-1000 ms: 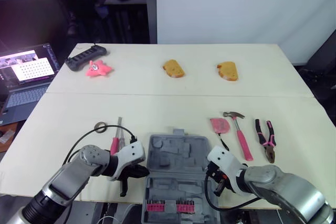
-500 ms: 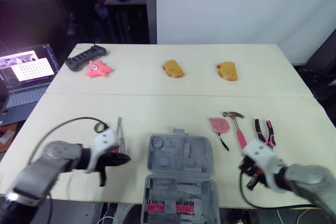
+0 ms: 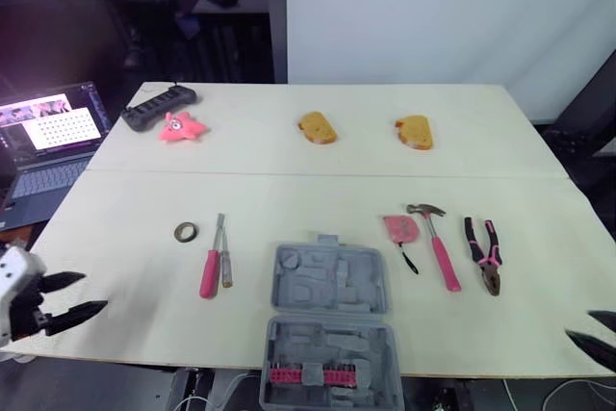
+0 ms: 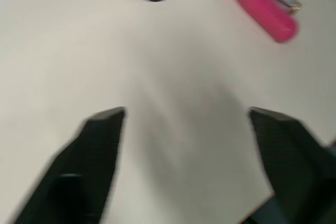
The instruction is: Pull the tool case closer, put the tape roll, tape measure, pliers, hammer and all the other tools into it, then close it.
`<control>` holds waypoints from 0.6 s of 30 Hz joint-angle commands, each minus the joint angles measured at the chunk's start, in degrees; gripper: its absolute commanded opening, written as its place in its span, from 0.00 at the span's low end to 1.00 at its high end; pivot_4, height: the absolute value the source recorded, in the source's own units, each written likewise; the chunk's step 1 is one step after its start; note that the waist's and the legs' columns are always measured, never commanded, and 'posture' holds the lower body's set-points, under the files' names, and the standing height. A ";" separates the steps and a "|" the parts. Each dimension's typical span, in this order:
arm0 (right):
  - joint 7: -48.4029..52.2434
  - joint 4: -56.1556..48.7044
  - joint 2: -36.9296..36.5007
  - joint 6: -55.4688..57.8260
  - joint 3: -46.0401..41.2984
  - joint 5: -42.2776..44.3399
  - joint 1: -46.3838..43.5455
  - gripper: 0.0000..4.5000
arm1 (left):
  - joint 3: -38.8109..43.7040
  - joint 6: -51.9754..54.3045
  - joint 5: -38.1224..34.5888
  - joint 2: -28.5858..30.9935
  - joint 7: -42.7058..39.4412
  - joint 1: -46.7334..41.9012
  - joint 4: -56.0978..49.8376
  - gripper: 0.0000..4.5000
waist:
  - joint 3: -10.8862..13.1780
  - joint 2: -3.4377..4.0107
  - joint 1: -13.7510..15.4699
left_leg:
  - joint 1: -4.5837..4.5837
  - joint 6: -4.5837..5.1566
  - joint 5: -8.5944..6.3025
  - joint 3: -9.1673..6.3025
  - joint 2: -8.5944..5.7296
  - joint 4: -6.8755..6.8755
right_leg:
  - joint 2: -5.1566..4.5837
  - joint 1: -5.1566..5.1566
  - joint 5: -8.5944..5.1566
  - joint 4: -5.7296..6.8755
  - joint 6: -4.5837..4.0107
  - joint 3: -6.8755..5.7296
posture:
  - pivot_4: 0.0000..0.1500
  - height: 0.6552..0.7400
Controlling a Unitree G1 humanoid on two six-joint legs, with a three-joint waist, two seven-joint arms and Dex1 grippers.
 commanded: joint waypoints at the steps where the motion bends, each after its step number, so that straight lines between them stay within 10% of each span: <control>1: 0.09 1.55 -0.05 -3.40 -1.84 0.08 0.08 0.96 | 1.19 -2.90 0.38 1.79 -0.04 -2.37 4.69 1.00 | 0.01 0.02 -0.02 | 0.00 0.00 0.00 0.00 0.00 0.00 | 0.00 -0.03 0.03 0.02 -0.01 0.02 | 1.00 1.00; 18: -4.77 -1.24 0.85 -4.65 2.79 0.41 -0.20 0.99 | -3.57 -5.38 1.24 -1.15 0.94 -7.59 9.31 1.00 | 0.05 0.09 0.00 | -0.05 0.09 -0.06 0.08 -0.02 0.10 | 0.02 -0.13 0.33 0.05 0.02 0.17 | 1.00 1.00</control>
